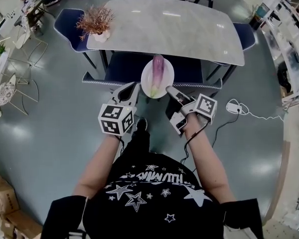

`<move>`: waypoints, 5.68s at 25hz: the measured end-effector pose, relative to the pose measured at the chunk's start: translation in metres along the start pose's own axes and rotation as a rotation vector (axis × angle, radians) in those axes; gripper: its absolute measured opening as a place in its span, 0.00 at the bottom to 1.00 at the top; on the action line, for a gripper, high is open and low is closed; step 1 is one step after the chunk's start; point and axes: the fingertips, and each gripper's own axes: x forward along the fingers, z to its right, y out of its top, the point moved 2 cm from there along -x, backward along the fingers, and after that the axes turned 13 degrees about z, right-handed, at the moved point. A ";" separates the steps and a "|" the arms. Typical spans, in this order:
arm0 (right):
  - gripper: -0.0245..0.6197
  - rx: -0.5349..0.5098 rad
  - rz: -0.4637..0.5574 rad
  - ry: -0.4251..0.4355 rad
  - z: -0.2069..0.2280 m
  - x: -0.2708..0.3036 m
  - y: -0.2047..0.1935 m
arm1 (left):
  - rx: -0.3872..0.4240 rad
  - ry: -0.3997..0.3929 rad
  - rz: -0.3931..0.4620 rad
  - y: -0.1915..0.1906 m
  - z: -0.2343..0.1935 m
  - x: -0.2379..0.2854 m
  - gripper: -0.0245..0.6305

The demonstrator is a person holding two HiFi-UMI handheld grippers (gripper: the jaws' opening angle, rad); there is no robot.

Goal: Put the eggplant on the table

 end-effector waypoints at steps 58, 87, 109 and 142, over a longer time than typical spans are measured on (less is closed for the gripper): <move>0.07 0.017 0.157 -0.070 0.040 0.346 0.305 | -0.073 -0.105 -0.084 0.018 -0.192 0.420 0.05; 0.07 0.074 0.081 -0.259 0.186 0.446 0.369 | -0.101 -0.059 -0.242 -0.071 -0.244 0.525 0.05; 0.07 -0.025 0.049 -0.372 0.209 0.465 0.378 | -0.098 -0.060 -0.233 -0.069 -0.249 0.530 0.05; 0.13 -0.155 0.097 -0.261 0.085 0.371 0.297 | -0.058 -0.130 -0.084 0.014 -0.189 0.415 0.05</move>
